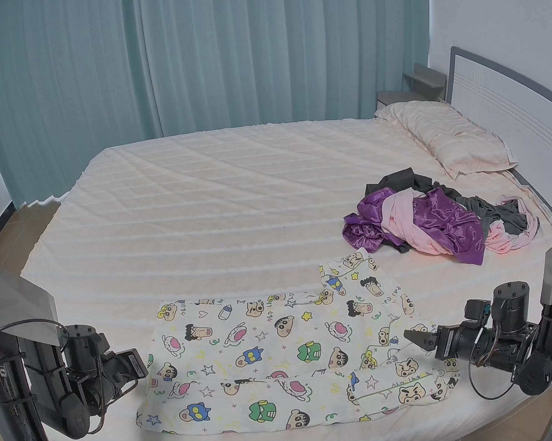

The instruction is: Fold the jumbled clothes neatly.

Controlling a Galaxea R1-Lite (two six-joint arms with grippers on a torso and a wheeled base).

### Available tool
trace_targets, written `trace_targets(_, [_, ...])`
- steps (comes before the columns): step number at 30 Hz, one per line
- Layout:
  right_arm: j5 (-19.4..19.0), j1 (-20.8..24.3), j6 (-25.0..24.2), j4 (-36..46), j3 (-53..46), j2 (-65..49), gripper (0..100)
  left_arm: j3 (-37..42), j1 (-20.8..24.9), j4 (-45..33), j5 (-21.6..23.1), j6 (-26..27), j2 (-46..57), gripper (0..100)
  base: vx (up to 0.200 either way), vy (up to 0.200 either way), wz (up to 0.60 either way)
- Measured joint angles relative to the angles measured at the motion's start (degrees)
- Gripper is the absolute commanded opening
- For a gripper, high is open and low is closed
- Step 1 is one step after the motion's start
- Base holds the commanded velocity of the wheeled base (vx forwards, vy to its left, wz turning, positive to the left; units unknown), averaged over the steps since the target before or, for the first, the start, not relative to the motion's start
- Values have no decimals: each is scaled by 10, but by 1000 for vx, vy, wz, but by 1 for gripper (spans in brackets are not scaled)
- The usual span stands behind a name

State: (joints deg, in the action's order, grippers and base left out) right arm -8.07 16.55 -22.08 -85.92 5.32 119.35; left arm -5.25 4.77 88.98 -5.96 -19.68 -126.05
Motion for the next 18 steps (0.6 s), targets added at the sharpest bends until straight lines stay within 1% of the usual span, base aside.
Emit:
trace_targets(15, [0,1,0,0,0,0,100,-8,2,0,-3,-2,-4,0,0,0,0])
trace_targets(16, [0,1,0,0,0,0,100,-10,2,0,-3,-2,-5,100,0,0,0])
trace_targets(18, [0,1,-1,0,0,0,100,-16,2,0,-2,-2,-5,100,0,0,0])
